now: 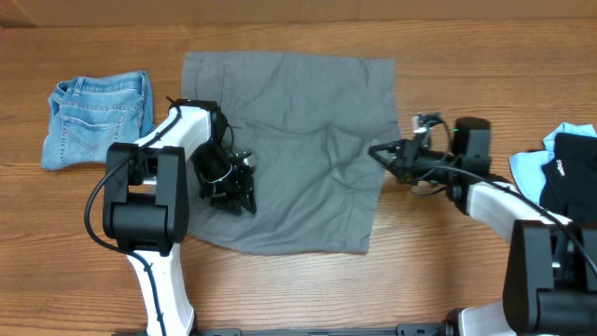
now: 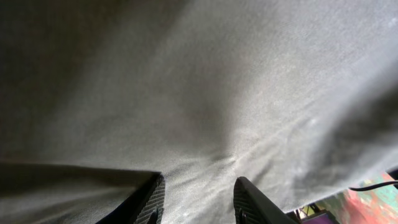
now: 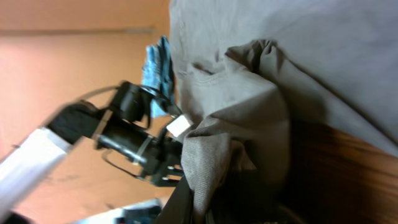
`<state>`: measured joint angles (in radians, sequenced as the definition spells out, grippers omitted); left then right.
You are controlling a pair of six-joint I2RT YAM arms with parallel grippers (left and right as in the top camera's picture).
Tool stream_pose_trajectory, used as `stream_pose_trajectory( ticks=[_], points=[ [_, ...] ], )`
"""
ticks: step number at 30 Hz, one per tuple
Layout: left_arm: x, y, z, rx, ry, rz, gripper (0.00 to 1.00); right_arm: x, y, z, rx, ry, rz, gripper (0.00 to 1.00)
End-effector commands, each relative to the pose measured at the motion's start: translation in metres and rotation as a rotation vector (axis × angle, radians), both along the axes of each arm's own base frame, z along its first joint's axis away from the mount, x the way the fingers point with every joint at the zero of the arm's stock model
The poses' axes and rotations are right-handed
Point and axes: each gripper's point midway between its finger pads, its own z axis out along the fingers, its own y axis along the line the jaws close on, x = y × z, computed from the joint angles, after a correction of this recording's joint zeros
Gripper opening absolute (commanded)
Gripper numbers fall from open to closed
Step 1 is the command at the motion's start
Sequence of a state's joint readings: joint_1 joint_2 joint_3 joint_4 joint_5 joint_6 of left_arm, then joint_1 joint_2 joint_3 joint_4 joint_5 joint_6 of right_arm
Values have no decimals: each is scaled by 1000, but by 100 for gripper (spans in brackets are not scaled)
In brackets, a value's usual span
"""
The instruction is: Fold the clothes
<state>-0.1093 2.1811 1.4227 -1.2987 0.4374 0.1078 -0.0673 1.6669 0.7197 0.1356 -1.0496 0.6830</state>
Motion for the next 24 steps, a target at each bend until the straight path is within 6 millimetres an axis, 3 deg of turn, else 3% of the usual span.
stream_pose_trajectory(
  ticks=[1, 3, 4, 5, 6, 7, 14, 17, 24],
  points=[
    [-16, 15, -26, 83, 53, -47, 41, -1, -14, 15, 104, 33, -1, 4],
    [-16, 15, -26, 83, 53, -47, 41, -1, -21, 23, 118, -35, 23, 4],
    [-16, 15, -26, 83, 53, -47, 41, -3, -25, 29, 125, -90, 46, 11],
    [-16, 15, -26, 83, 53, -47, 41, -3, -29, 31, 128, -107, 47, 20],
    [-16, 15, -26, 83, 53, -47, 41, -2, -34, 31, 133, -99, 33, 39],
    [-16, 15, -26, 83, 53, -47, 41, -2, -41, 29, 139, -83, 15, 45],
    [-15, 15, -25, 83, 50, -47, 41, -9, -80, 15, 152, 11, -100, 43],
    [-8, 12, -20, 71, 37, -41, 40, -17, -83, 3, 122, 50, -112, 38],
    [33, 3, 24, 24, -71, -47, 40, -33, -91, -20, -48, 171, -185, 37]
  ],
)
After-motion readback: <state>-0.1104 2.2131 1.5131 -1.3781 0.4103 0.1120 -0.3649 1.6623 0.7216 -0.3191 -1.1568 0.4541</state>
